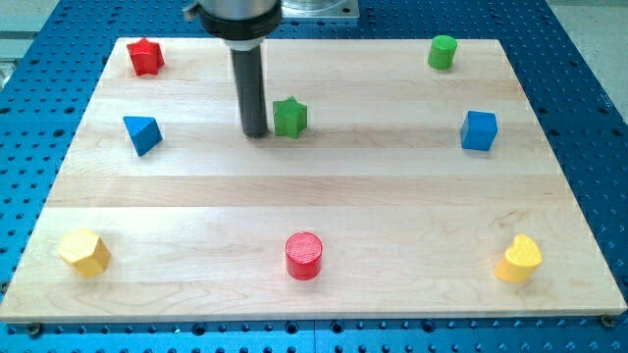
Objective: Place the green star to the center of the board
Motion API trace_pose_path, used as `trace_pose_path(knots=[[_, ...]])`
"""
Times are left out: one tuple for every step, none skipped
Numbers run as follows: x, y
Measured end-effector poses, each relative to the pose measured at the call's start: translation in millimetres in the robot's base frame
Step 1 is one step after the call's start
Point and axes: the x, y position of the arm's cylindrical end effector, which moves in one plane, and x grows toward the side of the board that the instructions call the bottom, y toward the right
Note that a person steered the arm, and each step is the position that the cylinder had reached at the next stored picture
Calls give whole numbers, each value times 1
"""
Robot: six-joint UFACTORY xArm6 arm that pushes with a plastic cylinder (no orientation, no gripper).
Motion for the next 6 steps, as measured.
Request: trace_pose_path(knots=[[-35,8],[-35,66],[-5,93],[-8,117],[-23,211],[-46,313]])
